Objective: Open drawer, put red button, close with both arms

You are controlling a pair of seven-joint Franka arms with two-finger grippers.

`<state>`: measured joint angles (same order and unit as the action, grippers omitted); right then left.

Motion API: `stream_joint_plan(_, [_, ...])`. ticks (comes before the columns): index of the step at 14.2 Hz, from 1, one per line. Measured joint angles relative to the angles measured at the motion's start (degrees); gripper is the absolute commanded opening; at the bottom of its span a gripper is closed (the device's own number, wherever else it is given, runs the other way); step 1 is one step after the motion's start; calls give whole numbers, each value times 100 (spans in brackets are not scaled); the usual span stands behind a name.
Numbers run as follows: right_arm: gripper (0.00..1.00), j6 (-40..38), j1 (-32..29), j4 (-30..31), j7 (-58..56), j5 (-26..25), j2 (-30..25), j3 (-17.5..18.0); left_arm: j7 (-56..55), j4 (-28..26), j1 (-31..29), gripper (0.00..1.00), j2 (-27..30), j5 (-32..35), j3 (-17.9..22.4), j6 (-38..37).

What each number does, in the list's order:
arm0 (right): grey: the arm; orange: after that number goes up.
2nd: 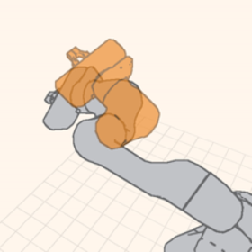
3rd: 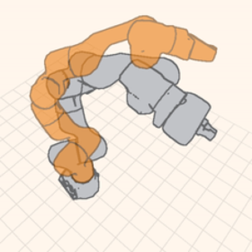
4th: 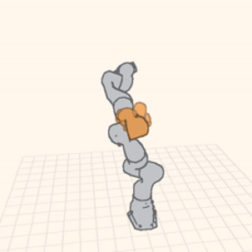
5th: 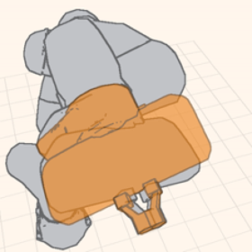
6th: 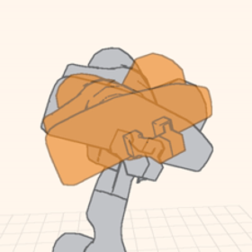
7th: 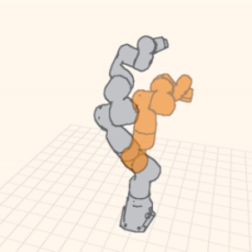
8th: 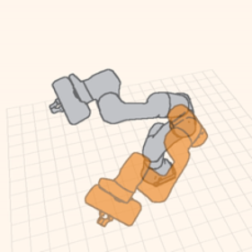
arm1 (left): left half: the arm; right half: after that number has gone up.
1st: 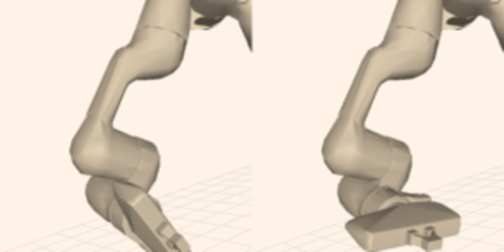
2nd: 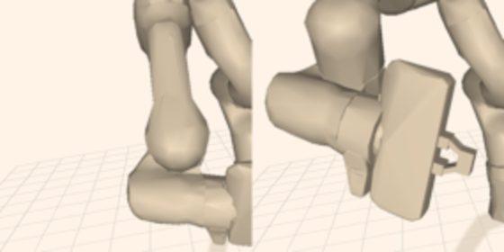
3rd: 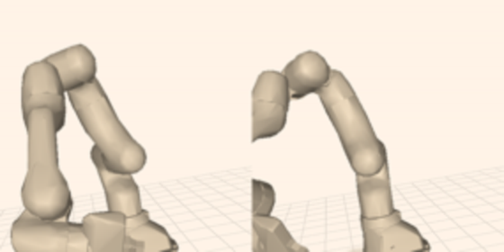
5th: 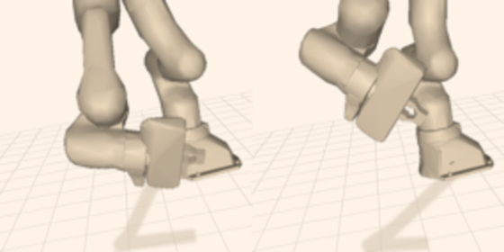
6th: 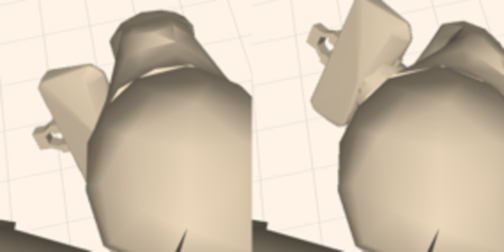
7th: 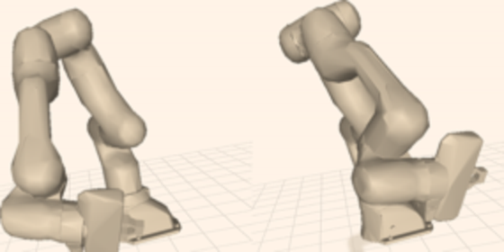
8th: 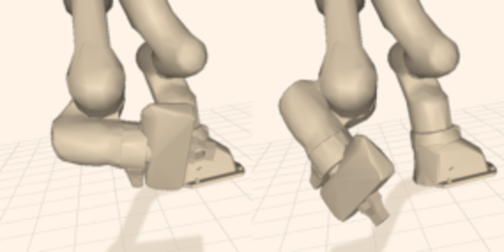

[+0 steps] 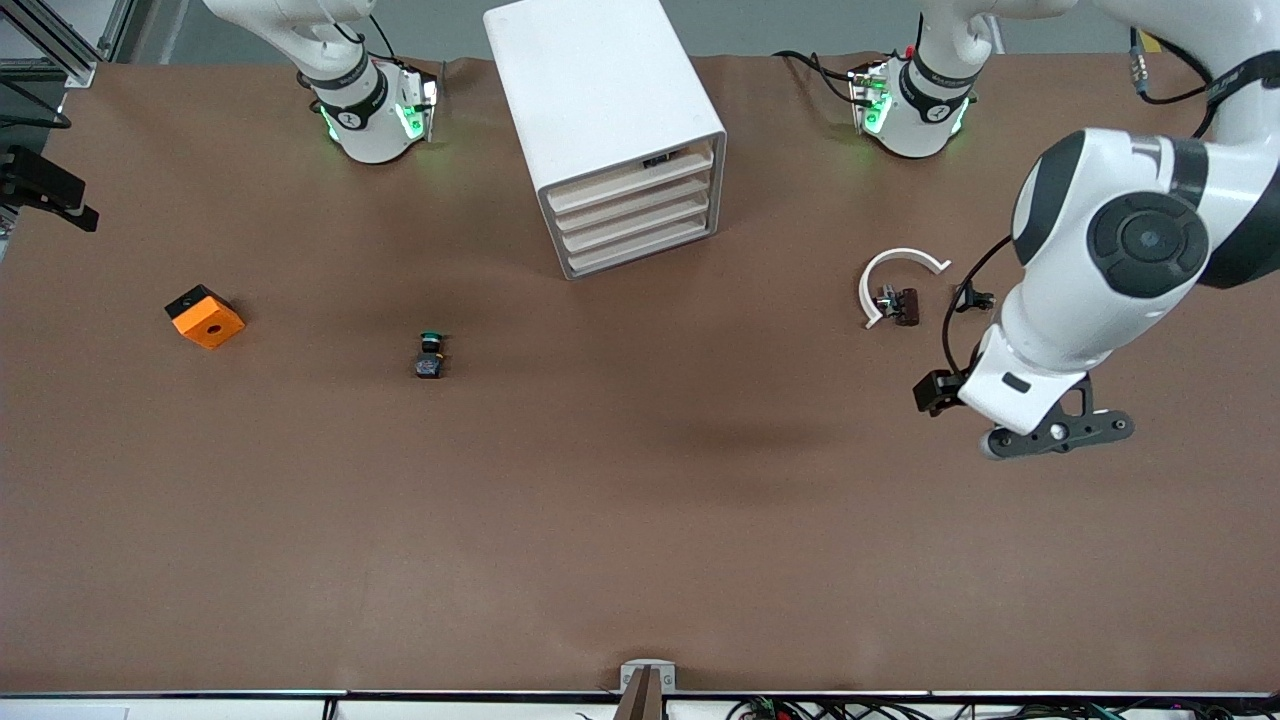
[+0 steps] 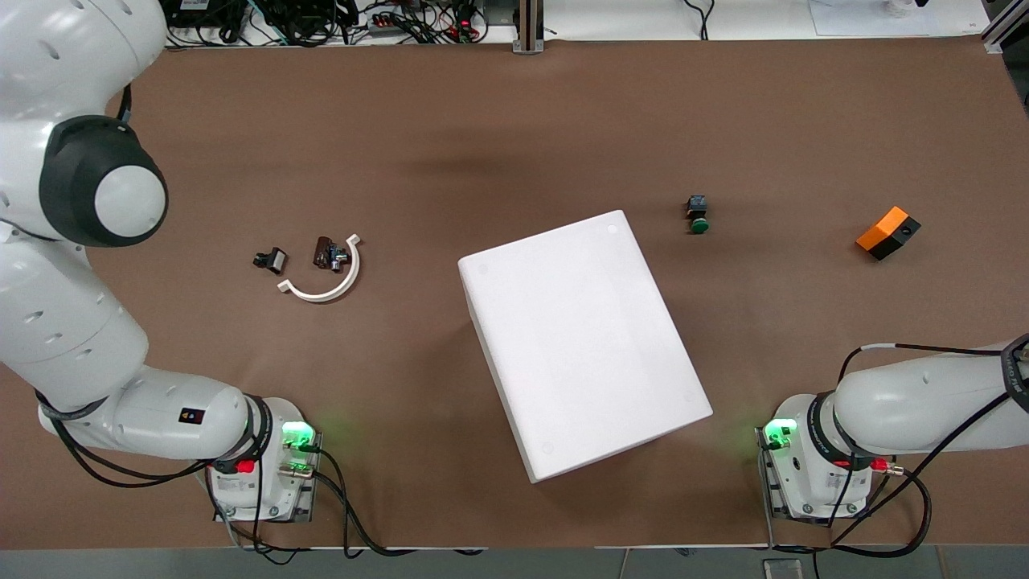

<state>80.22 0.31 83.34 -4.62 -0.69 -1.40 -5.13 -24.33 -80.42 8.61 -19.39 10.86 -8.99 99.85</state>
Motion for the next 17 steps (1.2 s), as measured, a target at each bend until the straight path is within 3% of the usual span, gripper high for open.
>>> stream_joint_plan(4, [100, -2, -117, 178, 164, 143, -213, -24, 776, -363, -419, 100, 695, -407, 6, -124])
stream_joint_plan(8, [100, -4, -119, 337, 417, 205, -356, -14, 1563, -1130, -902, 100, 1703, -767, 26, -282])
stream_joint_plan(12, [100, -4, -119, 358, 420, 208, -358, -10, 1677, -2086, -811, 100, 2789, -956, 216, -437])
stream_joint_plan(17, [100, 4, -119, 358, 419, 208, -404, -10, 1805, -2285, -492, 100, 3233, -1028, 674, -796])
